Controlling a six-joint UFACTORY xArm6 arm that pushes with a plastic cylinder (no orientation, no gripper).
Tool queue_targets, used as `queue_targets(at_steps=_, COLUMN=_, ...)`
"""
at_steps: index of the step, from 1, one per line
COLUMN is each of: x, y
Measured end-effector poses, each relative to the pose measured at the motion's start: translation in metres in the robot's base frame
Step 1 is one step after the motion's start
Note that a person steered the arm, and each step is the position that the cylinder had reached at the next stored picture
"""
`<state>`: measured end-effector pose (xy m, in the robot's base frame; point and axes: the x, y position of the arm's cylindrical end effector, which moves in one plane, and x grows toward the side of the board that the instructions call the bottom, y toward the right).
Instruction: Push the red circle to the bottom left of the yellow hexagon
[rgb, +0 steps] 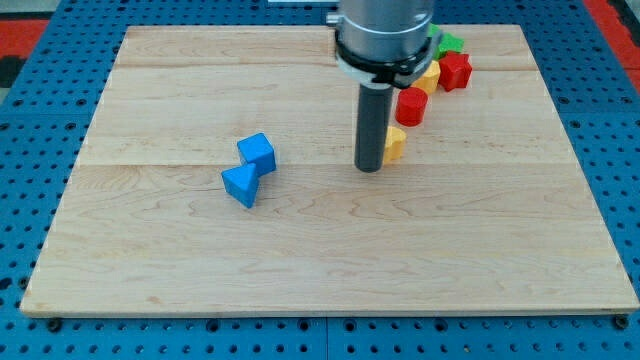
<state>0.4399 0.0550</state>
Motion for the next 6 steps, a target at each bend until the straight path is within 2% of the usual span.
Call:
queue_targets(at_steps=1, x=-0.036, y=-0.005)
queue_targets(at_steps=2, x=0.000, y=-0.005)
queue_targets(at_steps=3, x=0.006, y=0.016)
queue_targets(at_steps=4, x=-0.007, y=0.058)
queue_targets(at_steps=5, x=-0.040, y=0.078)
queue_targets(at_steps=6, x=-0.093, y=0.073)
